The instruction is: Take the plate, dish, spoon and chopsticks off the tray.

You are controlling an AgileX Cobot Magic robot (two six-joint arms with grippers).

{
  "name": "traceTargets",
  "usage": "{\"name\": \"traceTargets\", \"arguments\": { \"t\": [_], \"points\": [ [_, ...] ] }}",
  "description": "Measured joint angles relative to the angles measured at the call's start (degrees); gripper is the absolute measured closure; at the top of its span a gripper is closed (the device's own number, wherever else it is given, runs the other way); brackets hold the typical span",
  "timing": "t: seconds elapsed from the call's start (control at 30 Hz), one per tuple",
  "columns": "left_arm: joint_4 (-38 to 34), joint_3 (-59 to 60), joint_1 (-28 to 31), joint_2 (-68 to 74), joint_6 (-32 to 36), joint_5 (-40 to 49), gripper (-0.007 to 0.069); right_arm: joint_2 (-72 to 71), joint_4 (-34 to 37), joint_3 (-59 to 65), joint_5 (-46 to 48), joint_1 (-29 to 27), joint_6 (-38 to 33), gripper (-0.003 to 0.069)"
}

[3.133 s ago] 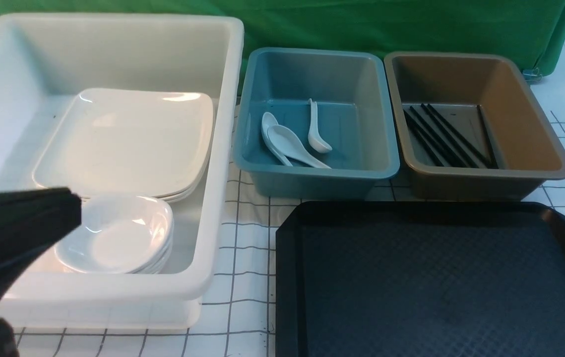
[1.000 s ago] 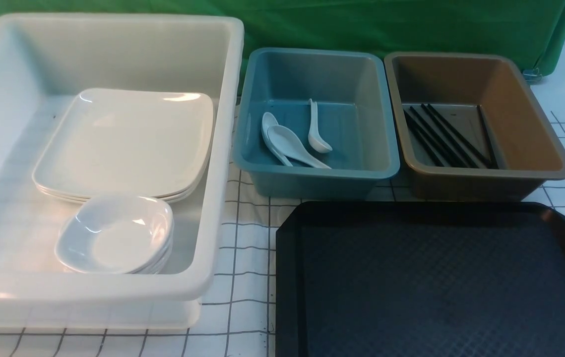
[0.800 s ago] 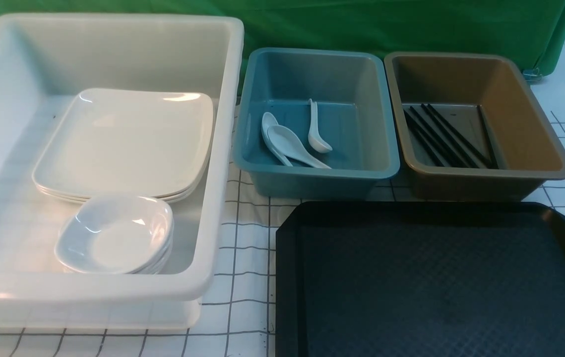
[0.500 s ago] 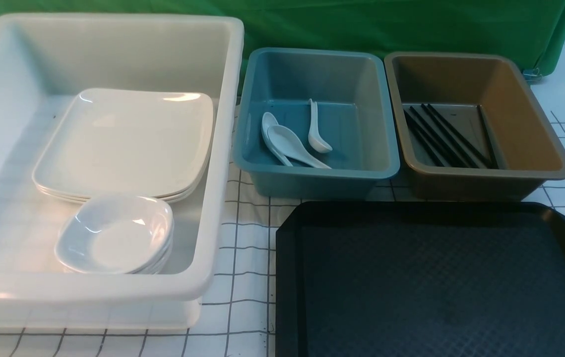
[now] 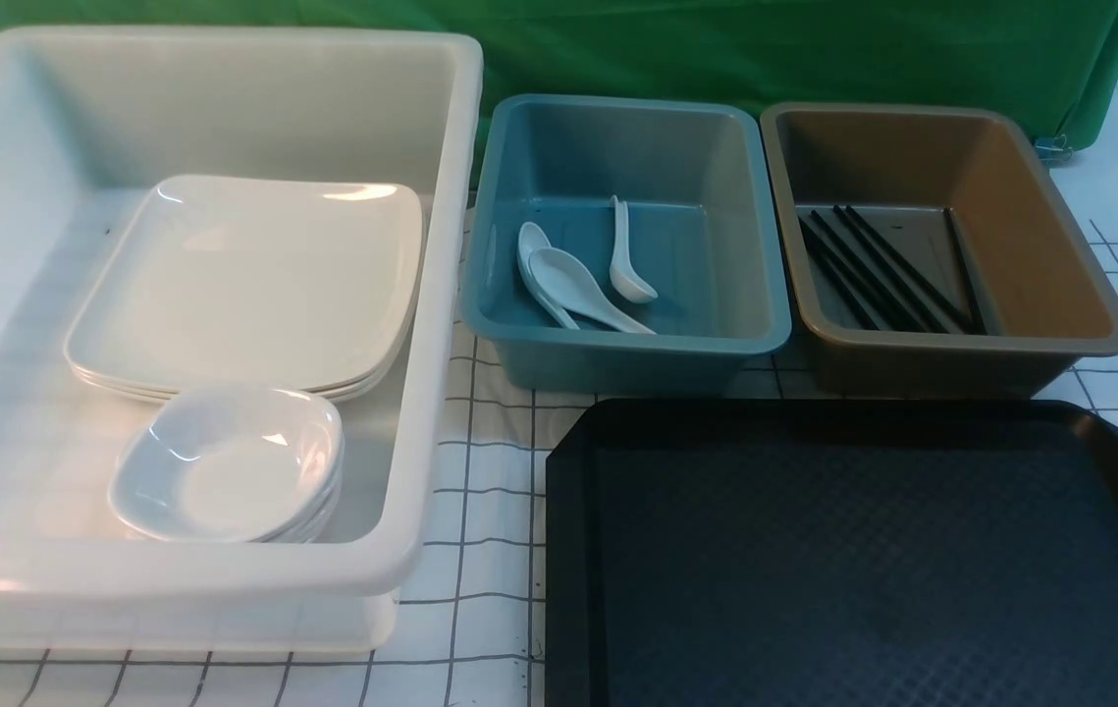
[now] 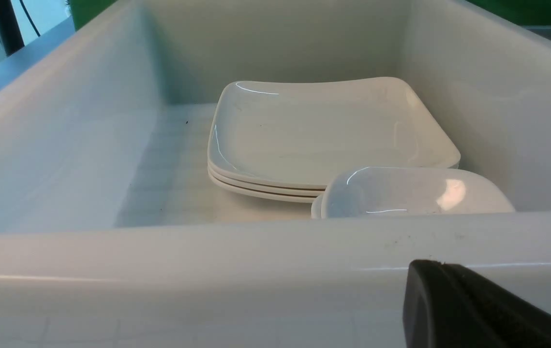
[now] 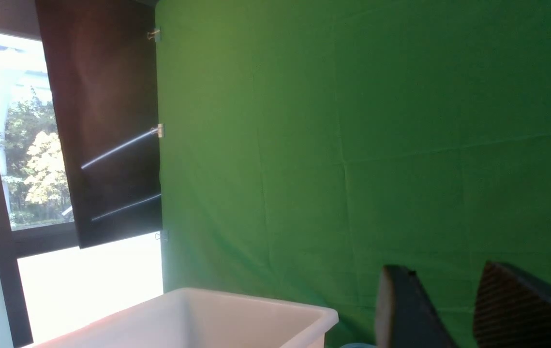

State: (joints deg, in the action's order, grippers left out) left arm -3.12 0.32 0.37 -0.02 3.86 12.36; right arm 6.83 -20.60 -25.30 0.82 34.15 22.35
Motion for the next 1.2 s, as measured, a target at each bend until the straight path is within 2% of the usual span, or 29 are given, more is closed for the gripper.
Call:
{"name": "traceTargets", "arguments": {
  "t": [0.27, 0.37, 0.43, 0.5, 0.83, 1.0, 1.03, 1.2],
  "points": [
    [0.00, 0.00, 0.00, 0.00, 0.00, 0.00, 0.0624, 0.00, 0.27, 0.00, 0.00, 0.00, -1.74, 0.0419],
    [0.00, 0.00, 0.00, 0.00, 0.02, 0.00, 0.0624, 0.00, 6.19, 0.00, 0.00, 0.00, -8.72, 0.0419],
    [0.00, 0.00, 0.00, 0.00, 0.06, 0.00, 0.0624, 0.00, 12.70, 0.00, 0.00, 0.00, -18.06, 0.0419],
    [0.00, 0.00, 0.00, 0.00, 0.06, 0.00, 0.0624, 0.06, 16.91, 0.00, 0.00, 0.00, -23.49, 0.0419],
    [0.00, 0.00, 0.00, 0.00, 0.13, 0.00, 0.0624, 0.04, 19.82, 1.16, 1.64, -0.95, -30.48, 0.0419],
    [0.06, 0.00, 0.00, 0.00, 0.13, 0.00, 0.0624, -0.03, 19.99, 5.90, 1.69, -11.22, -29.99, 0.0419],
    [0.18, 0.00, 0.00, 0.00, 0.17, 0.00, 0.0624, -0.03, 20.04, 8.81, 1.82, -16.87, -30.07, 0.0419],
    [0.18, 0.00, 0.00, 0.00, 0.17, 0.00, 0.0624, -0.23, 20.04, 20.14, 2.11, -28.99, -31.58, 0.0419]
  ]
}}
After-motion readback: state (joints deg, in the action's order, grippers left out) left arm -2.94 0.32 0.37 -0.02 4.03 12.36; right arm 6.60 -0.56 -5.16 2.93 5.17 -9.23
